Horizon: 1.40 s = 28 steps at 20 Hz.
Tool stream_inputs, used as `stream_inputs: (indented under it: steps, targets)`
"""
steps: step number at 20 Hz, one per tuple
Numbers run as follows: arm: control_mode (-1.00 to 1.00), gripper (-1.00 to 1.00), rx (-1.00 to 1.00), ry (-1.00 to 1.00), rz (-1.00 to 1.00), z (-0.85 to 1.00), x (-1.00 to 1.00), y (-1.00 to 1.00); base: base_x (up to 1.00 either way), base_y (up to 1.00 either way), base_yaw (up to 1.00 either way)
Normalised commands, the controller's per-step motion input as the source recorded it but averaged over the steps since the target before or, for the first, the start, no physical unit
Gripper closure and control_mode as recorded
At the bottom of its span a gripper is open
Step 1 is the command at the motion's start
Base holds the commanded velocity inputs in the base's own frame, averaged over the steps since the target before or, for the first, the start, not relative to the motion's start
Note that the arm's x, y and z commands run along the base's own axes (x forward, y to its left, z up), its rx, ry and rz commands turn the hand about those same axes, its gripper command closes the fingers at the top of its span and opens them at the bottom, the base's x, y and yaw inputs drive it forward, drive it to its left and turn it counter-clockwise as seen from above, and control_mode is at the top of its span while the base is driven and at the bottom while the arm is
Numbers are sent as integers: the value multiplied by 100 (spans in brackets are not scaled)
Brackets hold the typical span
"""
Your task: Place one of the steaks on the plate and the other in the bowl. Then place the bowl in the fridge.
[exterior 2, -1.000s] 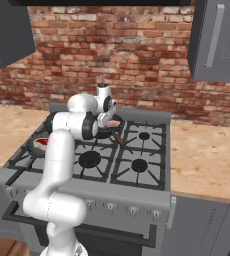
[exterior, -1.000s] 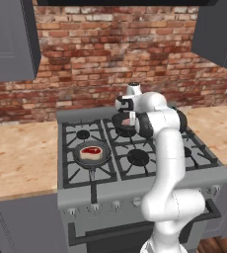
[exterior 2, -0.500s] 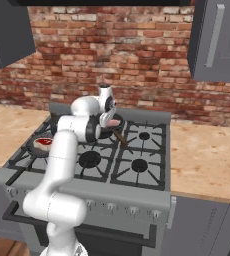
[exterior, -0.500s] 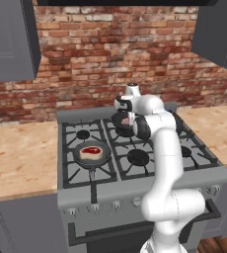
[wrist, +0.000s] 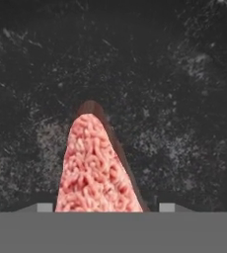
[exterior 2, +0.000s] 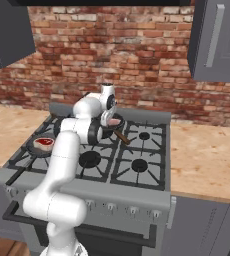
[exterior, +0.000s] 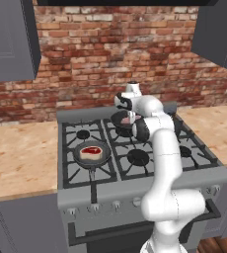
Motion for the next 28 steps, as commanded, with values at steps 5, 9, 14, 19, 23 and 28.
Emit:
stream_inputs:
  steps: [5, 9, 14, 19, 23, 28]
  targets:
    - [-100, 100, 0, 0, 0, 12, -8, 4, 0, 0, 0]
    - [-100, 100, 0, 2, 0, 61, -40, 21, 0, 0, 0]
    - [-100, 100, 0, 4, 0, 68, -87, 39, 0, 0, 0]
    - [-100, 100, -2, -19, 0, 32, -100, 26, 0, 0, 0]
    - [-100, 100, 0, -27, 3, 25, -100, 0, 0, 0, 0]
    - [-100, 100, -1, -31, 6, 16, -100, 8, 0, 0, 0]
